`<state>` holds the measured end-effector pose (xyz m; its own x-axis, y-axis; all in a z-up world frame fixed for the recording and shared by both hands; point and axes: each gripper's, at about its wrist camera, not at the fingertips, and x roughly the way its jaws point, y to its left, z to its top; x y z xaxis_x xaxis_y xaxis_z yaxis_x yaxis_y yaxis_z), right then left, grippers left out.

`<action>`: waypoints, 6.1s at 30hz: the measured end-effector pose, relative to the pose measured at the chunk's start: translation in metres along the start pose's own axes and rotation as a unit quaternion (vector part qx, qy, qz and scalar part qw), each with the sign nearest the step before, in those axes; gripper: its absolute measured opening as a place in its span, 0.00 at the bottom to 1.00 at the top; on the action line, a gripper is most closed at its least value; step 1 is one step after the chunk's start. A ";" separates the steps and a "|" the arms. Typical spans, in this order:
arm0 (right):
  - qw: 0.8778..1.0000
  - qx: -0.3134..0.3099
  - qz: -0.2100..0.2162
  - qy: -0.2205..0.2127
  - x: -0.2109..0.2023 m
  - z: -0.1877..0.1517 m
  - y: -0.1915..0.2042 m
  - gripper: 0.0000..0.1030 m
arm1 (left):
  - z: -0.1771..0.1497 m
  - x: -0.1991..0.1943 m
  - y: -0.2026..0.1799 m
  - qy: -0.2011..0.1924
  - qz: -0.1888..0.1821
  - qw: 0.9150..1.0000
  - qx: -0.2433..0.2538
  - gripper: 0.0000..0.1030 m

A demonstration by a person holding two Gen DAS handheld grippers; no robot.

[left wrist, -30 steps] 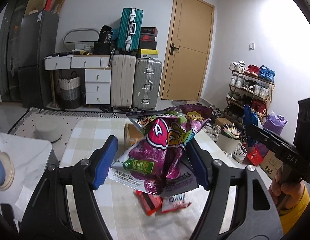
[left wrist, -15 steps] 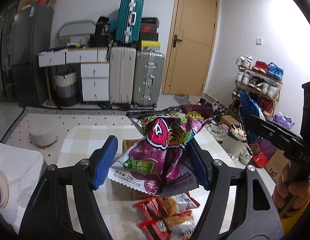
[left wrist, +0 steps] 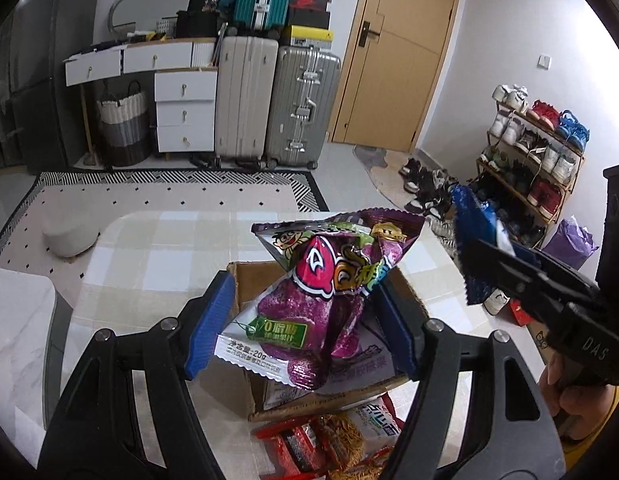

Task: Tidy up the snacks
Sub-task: 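Lift and carry the Oreo pack and purple candy bag over the box, then open both grippers to drop the Oreo pack and purple bag into the box, then withdraw both grippers from the box toward the remaining snack bags, then grasp the noodle snack bag with the right gripper while the left gripper grasps a red chocolate bar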

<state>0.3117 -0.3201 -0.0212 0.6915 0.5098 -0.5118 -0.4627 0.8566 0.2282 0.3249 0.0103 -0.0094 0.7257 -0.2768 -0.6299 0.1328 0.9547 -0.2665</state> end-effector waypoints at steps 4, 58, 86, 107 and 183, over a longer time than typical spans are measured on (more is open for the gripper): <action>1.000 0.006 -0.002 0.016 0.022 -0.006 -0.012 0.47 | 0.010 0.038 0.003 0.015 0.000 1.000 -0.001 0.66; 0.990 0.026 -0.031 0.132 0.093 -0.070 -0.037 0.53 | -0.020 0.084 0.051 0.062 0.012 0.997 -0.043 0.75; 1.000 -0.018 -0.021 -0.002 -0.069 -0.043 0.034 0.64 | -0.041 -0.063 -0.004 -0.009 0.050 0.999 -0.010 0.78; 0.990 -0.048 0.002 -0.136 -0.239 -0.085 0.129 0.95 | -0.115 -0.244 -0.033 -0.098 0.058 0.993 -0.019 0.84; 0.987 0.051 0.010 0.151 0.011 -0.255 0.047 0.49 | -0.257 -0.024 0.077 0.108 0.100 0.983 -0.114 0.99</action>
<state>0.1555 -0.2944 -0.2275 0.4790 0.4926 -0.7265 -0.4052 0.8583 0.3148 0.1440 0.0622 -0.2027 0.5590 -0.1255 -0.8196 -0.1702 0.9501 -0.2615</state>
